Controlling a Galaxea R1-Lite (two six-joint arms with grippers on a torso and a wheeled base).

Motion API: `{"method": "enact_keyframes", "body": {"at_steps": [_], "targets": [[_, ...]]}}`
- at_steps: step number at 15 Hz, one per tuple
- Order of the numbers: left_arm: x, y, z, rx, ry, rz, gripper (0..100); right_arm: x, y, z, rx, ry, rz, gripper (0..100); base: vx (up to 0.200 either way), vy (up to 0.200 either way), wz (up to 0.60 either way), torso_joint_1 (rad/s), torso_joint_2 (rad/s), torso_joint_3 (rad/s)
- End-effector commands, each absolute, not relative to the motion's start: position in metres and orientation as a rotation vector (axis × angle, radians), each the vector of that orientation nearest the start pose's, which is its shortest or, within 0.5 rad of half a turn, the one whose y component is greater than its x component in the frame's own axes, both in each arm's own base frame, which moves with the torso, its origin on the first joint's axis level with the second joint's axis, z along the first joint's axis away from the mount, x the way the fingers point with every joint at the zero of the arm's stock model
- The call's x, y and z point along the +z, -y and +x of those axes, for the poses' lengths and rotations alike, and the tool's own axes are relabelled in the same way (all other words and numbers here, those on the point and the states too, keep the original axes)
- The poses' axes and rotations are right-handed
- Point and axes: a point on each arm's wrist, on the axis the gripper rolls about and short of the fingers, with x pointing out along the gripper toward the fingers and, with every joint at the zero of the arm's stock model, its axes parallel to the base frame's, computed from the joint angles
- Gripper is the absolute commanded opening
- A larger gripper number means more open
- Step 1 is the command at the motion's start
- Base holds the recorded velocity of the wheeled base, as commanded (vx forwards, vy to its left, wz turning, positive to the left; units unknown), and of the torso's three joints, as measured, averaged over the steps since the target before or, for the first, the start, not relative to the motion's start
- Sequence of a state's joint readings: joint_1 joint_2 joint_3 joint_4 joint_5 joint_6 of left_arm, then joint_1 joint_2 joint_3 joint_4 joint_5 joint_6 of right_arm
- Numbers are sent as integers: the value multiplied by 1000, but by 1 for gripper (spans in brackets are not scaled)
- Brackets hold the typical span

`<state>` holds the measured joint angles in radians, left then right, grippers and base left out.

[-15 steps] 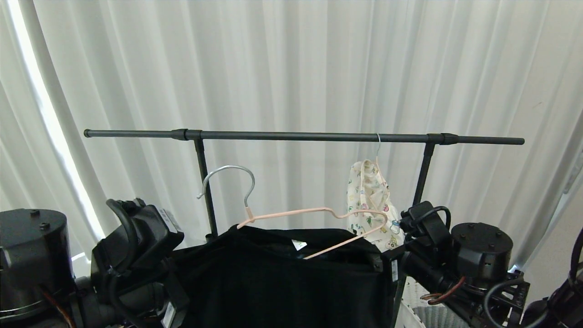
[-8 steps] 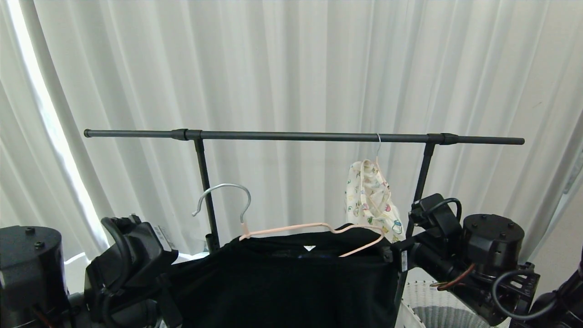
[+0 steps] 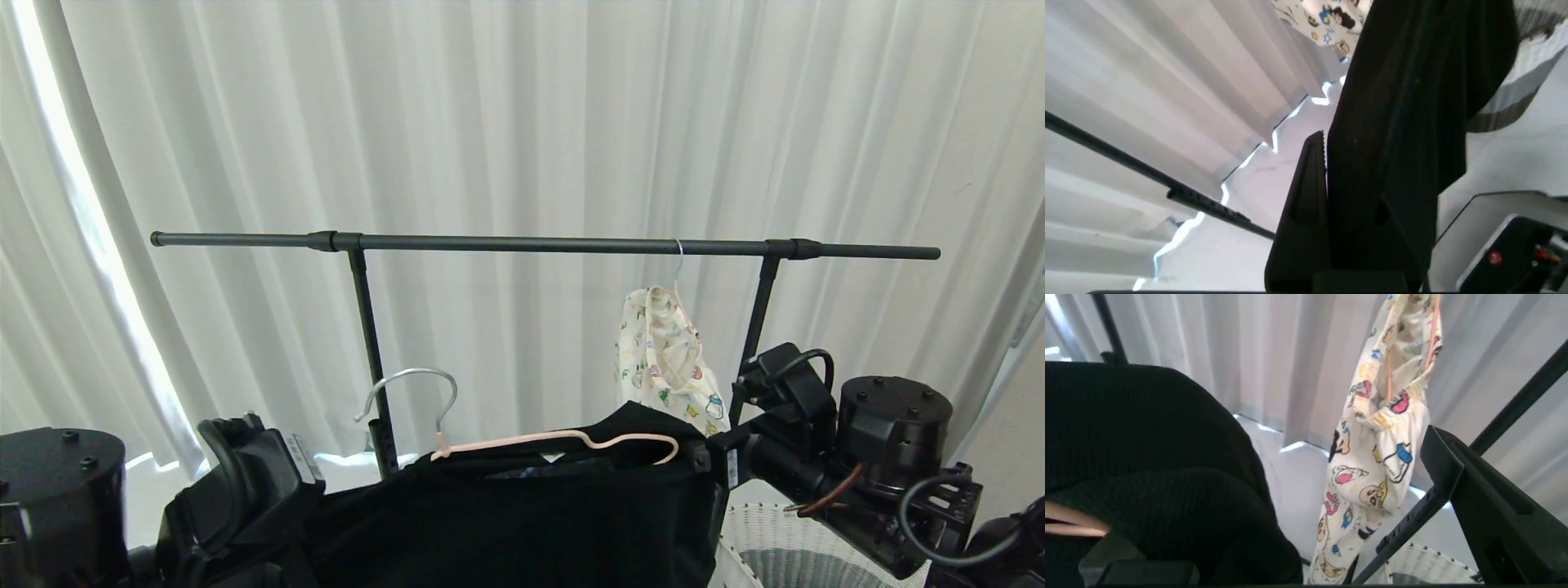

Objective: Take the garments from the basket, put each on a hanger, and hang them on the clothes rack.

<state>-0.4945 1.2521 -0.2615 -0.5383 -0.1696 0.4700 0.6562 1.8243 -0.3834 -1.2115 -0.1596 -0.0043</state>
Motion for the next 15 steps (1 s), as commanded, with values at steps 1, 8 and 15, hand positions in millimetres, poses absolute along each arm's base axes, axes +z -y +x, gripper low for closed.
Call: {"method": "enact_keyframes", "body": {"at_steps": [1, 8, 15], "targets": [[123, 81, 147, -745, -357, 587, 0, 127, -161, 212, 554, -179, -77, 100, 0, 0, 0, 0, 0, 0], [116, 98, 170, -727, -402, 669, 0, 212, -157, 196, 827, -250, -35, 100, 0, 0, 0, 0, 0, 0], [122, 113, 165, -760, -342, 562, 0, 217, -145, 178, 873, -344, -31, 100, 0, 0, 0, 0, 0, 0]]}}
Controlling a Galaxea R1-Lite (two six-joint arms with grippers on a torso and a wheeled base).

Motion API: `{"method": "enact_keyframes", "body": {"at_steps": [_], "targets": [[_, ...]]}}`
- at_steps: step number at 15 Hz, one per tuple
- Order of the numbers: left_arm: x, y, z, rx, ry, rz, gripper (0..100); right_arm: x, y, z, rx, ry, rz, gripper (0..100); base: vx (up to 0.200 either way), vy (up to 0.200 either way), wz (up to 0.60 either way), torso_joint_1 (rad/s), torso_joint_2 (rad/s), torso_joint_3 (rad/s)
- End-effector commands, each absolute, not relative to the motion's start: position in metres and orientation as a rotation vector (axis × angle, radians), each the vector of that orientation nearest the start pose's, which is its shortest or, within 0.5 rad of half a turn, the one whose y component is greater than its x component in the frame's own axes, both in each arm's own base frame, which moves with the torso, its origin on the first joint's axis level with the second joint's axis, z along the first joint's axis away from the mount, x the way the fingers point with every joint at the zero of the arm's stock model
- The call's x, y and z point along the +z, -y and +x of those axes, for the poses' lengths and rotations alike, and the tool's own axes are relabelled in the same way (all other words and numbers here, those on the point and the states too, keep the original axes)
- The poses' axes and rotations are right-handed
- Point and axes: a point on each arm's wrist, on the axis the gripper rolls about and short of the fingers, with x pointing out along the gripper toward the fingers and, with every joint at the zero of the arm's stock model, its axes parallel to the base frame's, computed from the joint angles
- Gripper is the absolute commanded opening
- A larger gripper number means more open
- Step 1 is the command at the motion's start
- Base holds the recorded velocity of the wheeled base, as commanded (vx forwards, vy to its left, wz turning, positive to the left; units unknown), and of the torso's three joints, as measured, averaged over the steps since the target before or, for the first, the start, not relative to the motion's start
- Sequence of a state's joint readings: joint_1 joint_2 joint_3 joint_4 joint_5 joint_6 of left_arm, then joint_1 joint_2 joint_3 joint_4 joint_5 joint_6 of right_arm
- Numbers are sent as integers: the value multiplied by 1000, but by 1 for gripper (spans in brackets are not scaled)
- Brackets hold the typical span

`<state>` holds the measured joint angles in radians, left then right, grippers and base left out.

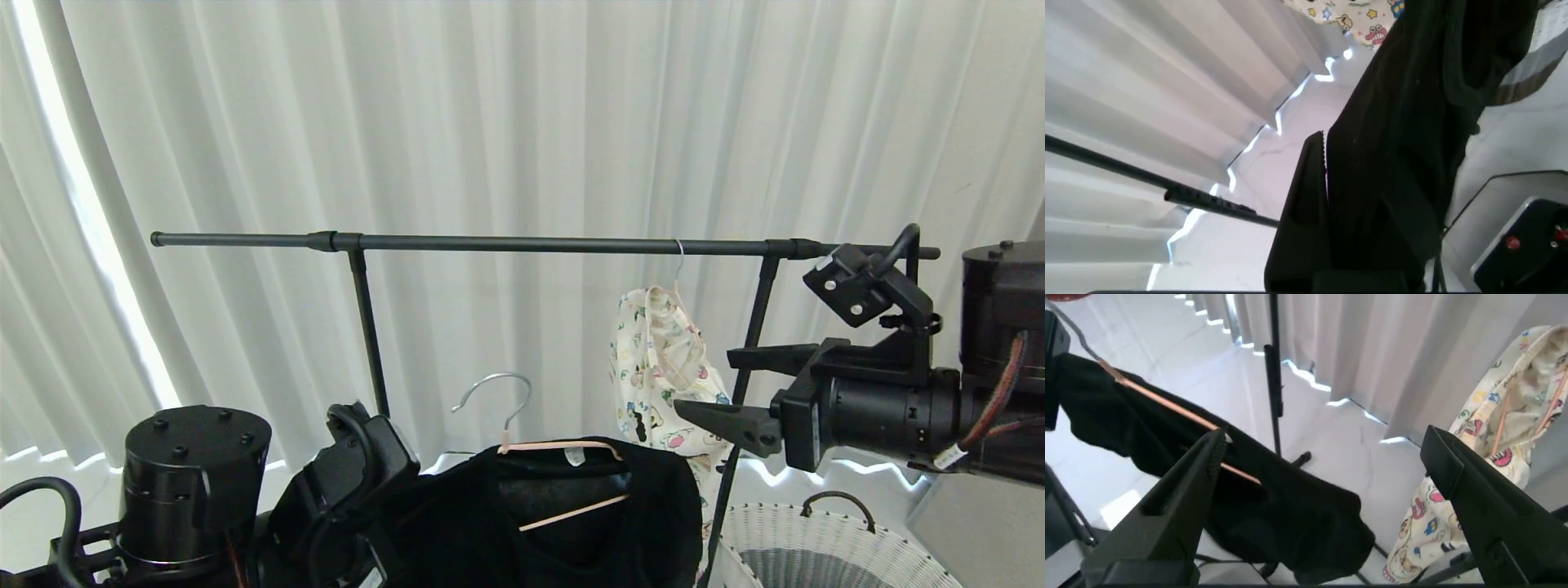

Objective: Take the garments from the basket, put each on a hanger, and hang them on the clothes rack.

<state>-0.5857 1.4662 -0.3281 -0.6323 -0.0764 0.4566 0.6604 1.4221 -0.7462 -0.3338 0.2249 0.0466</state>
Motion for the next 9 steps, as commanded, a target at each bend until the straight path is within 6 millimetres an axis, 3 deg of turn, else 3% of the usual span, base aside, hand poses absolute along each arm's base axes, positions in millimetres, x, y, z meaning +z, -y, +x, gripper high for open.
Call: {"method": "enact_keyframes", "body": {"at_steps": [1, 3, 6, 7, 9], "targets": [[124, 117, 165, -772, -320, 550, 0, 217, -143, 172, 907, -365, -57, 100, 0, 0, 0, 0, 0, 0], [124, 126, 162, -795, -313, 481, 0, 211, -133, 160, 945, -425, -128, 100, 0, 0, 0, 0, 0, 0], [125, 125, 162, -789, -314, 467, 0, 189, -112, 158, 846, -485, -187, 100, 0, 0, 0, 0, 0, 0], [128, 126, 162, -778, -320, 407, 0, 169, -103, 151, 774, -540, -220, 100, 0, 0, 0, 0, 0, 0], [132, 127, 162, -769, -305, 360, 0, 152, -98, 145, 746, -559, -234, 100, 0, 0, 0, 0, 0, 0]]}}
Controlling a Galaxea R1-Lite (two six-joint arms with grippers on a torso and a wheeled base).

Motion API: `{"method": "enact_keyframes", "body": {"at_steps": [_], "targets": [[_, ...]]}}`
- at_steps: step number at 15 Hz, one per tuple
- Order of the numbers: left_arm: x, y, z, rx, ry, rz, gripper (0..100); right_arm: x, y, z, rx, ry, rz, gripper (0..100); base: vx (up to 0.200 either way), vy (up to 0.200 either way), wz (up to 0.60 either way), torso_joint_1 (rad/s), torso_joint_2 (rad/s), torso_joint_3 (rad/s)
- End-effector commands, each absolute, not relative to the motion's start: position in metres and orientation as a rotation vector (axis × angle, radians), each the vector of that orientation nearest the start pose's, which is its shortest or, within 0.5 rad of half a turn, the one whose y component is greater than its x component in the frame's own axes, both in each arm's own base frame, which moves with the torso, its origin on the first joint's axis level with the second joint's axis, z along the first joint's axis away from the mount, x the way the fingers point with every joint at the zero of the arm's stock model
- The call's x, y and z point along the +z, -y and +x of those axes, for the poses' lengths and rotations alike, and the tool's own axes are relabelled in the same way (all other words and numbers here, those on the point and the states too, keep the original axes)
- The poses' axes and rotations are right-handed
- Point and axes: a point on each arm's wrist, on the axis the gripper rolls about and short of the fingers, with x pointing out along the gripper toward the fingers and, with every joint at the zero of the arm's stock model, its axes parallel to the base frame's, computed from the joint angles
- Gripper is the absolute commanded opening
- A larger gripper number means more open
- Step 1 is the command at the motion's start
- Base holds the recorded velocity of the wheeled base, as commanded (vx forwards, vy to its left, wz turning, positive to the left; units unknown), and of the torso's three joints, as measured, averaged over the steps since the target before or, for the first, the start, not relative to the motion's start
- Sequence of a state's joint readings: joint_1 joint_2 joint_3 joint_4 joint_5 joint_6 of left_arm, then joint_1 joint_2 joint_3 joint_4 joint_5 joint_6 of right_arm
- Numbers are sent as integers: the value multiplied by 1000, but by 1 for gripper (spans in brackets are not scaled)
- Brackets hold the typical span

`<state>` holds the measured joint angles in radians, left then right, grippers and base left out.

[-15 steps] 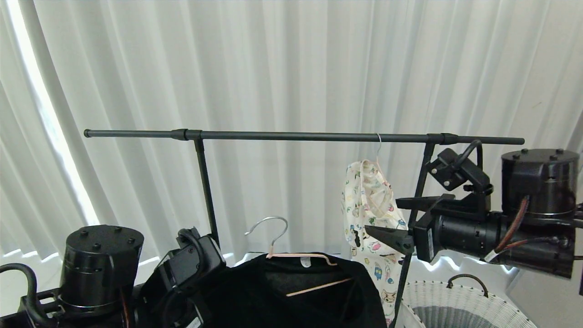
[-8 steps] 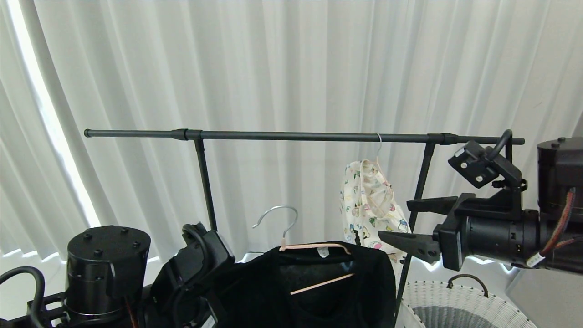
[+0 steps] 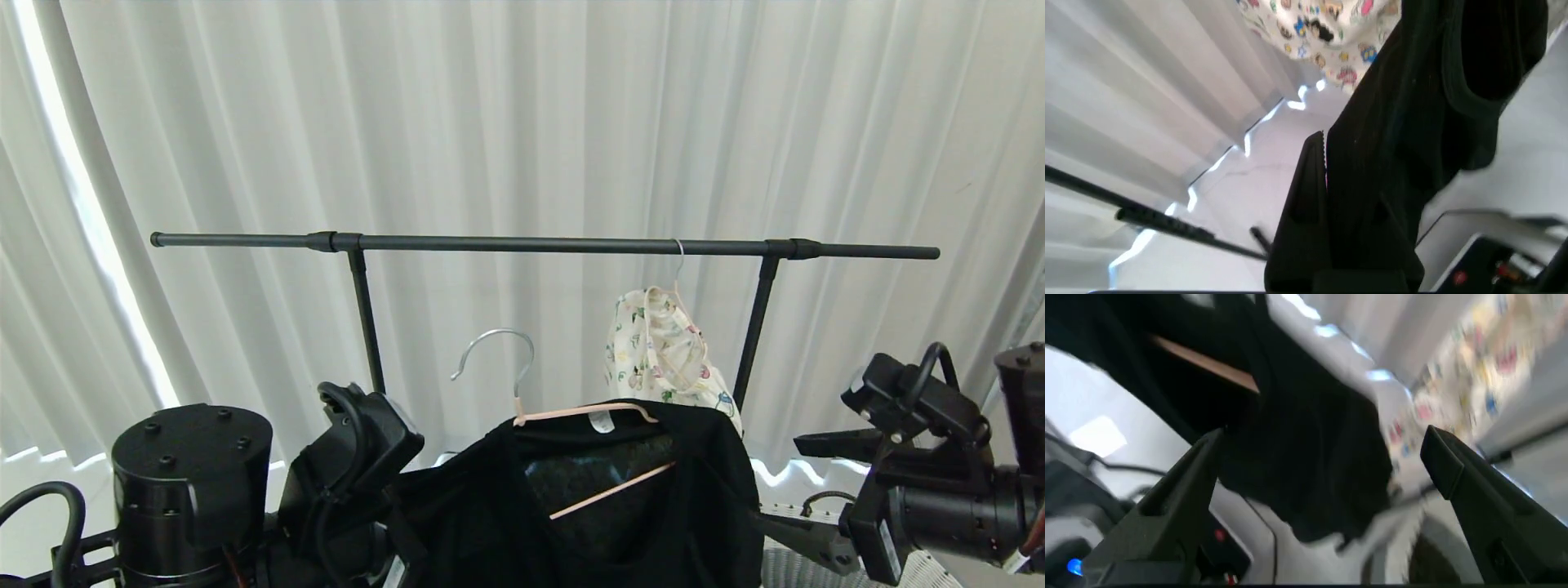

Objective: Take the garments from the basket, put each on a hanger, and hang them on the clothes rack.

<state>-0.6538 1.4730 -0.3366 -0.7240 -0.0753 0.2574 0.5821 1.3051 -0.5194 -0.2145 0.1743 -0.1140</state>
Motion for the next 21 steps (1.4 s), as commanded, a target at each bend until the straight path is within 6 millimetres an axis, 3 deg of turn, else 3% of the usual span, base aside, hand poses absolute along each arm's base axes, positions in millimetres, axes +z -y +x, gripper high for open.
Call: {"method": "enact_keyframes", "body": {"at_steps": [1, 4, 9, 10, 17, 21], "targets": [[135, 127, 164, -764, -288, 352, 0, 142, -98, 138, 770, -542, -260, 100, 0, 0, 0, 0, 0, 0], [142, 130, 165, -764, -254, 345, 0, 128, -98, 136, 793, -570, -312, 100, 0, 0, 0, 0, 0, 0], [149, 132, 157, -794, -216, 347, 0, 118, -107, 157, 759, -559, -304, 100, 0, 0, 0, 0, 0, 0], [147, 132, 157, -795, -221, 351, 0, 117, -107, 160, 739, -553, -306, 0, 0, 0, 0, 0, 0, 0], [133, 134, 163, -703, -290, 392, 0, 125, -99, 157, 693, -499, -313, 0, 0, 0, 0, 0, 0, 0], [119, 126, 154, -698, -347, 416, 0, 142, -88, 167, 621, -390, -271, 0, 0, 0, 0, 0, 0, 0]]}}
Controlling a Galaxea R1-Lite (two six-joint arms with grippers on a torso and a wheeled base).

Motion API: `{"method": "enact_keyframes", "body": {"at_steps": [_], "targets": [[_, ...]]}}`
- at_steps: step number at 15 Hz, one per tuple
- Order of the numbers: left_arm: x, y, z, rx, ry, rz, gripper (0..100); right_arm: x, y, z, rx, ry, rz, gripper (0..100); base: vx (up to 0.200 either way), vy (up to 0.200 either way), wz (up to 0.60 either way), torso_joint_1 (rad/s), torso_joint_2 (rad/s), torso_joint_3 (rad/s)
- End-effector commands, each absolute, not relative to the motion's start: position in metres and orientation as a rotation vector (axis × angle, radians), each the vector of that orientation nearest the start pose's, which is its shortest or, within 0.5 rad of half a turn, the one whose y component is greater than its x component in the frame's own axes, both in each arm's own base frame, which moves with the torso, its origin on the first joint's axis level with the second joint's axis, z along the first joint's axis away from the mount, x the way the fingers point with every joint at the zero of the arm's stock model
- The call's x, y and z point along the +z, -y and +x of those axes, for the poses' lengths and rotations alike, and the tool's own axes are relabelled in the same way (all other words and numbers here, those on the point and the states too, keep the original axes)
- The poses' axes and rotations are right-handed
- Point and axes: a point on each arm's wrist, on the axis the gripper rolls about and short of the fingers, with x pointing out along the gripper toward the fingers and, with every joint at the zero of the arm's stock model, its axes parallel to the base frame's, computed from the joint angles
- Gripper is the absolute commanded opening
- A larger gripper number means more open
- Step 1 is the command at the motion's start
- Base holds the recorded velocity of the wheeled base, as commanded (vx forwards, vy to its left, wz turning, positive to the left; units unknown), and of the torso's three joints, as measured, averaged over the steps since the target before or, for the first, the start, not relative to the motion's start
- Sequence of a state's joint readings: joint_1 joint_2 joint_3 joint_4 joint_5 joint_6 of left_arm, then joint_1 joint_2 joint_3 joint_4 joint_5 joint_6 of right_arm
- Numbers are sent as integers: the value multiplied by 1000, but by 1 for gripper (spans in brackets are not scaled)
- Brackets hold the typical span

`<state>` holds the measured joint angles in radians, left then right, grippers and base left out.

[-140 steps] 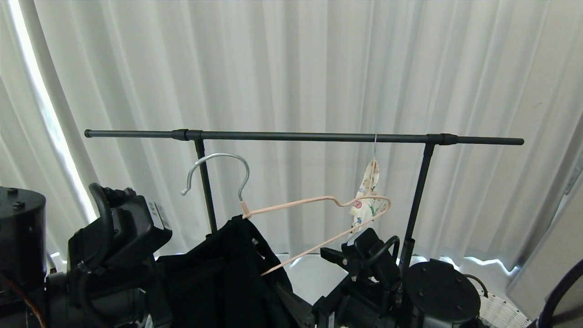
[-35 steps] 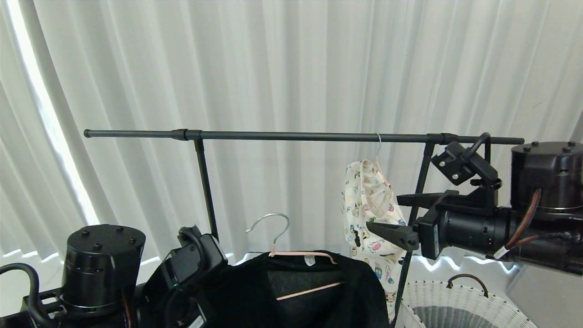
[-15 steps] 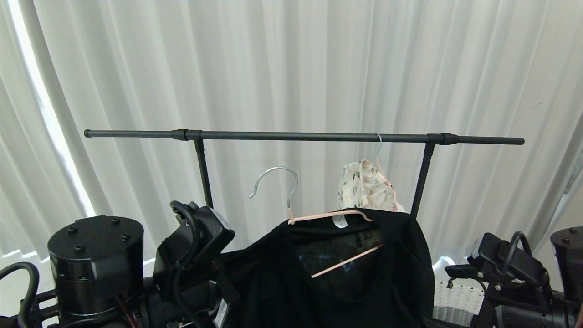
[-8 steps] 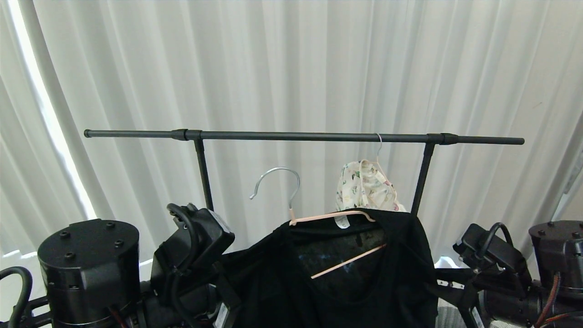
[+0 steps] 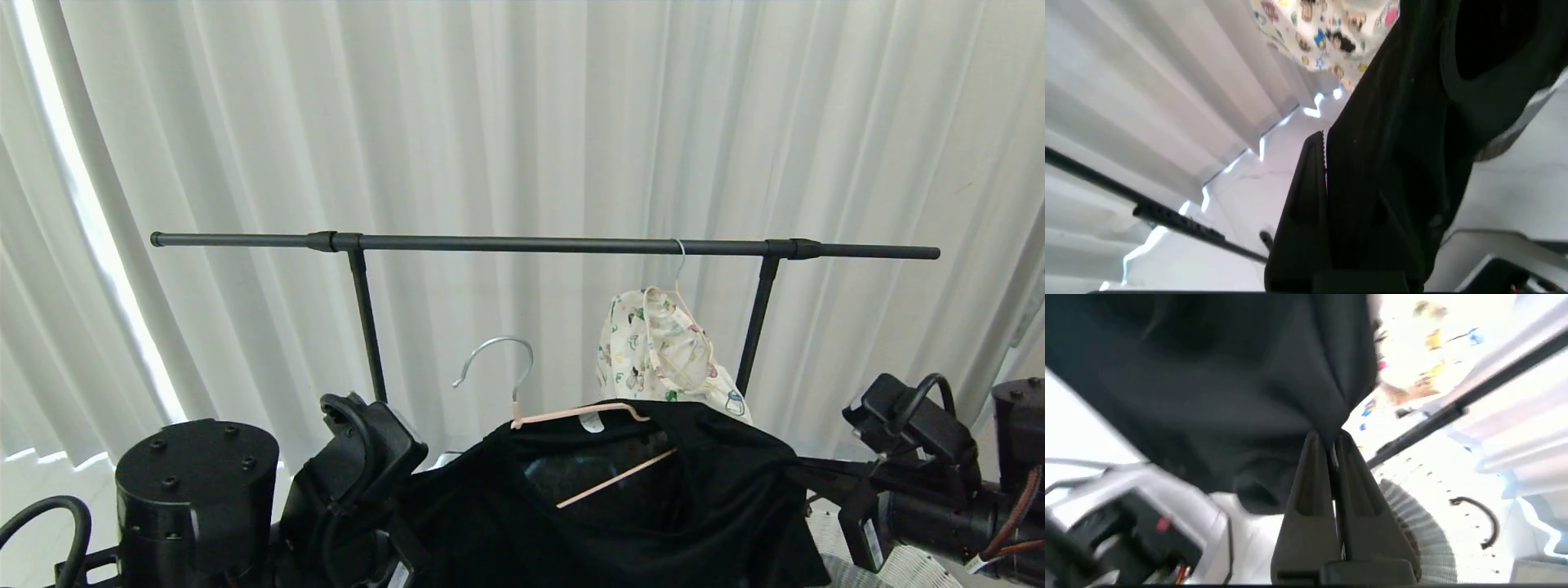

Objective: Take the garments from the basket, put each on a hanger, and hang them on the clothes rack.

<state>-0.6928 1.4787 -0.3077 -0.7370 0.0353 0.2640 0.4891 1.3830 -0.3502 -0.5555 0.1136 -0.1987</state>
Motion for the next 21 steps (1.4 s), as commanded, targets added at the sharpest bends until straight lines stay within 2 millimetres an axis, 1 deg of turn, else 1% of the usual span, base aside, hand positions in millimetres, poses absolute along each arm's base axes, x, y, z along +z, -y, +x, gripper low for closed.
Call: {"method": "enact_keyframes", "body": {"at_steps": [1, 3, 5, 9, 12, 13, 15, 17, 21], "targets": [[116, 125, 152, -700, -359, 421, 0, 147, -88, 168, 615, -364, -266, 0, 0, 0, 0, 0, 0, 0], [109, 121, 147, -704, -388, 442, 0, 160, -88, 170, 610, -306, -256, 0, 0, 0, 0, 0, 0, 0], [103, 117, 143, -711, -406, 473, 0, 168, -89, 172, 608, -276, -251, 0, 0, 0, 0, 0, 0, 0], [98, 114, 140, -711, -425, 488, 0, 173, -88, 174, 593, -257, -246, 0, 0, 0, 0, 0, 0, 0], [93, 109, 139, -690, -455, 495, 0, 183, -87, 171, 599, -218, -240, 0, 0, 0, 0, 0, 0, 0], [95, 110, 141, -686, -448, 490, 0, 183, -86, 167, 612, -216, -243, 0, 0, 0, 0, 0, 0, 0], [103, 113, 145, -679, -409, 467, 0, 175, -81, 158, 632, -269, -262, 0, 0, 0, 0, 0, 0, 0], [109, 118, 139, -718, -351, 457, 0, 165, -81, 159, 629, -316, -268, 0, 0, 0, 0, 0, 0, 0], [113, 119, 140, -714, -314, 444, 0, 163, -81, 164, 617, -335, -269, 0, 0, 0, 0, 0, 0, 0]]}}
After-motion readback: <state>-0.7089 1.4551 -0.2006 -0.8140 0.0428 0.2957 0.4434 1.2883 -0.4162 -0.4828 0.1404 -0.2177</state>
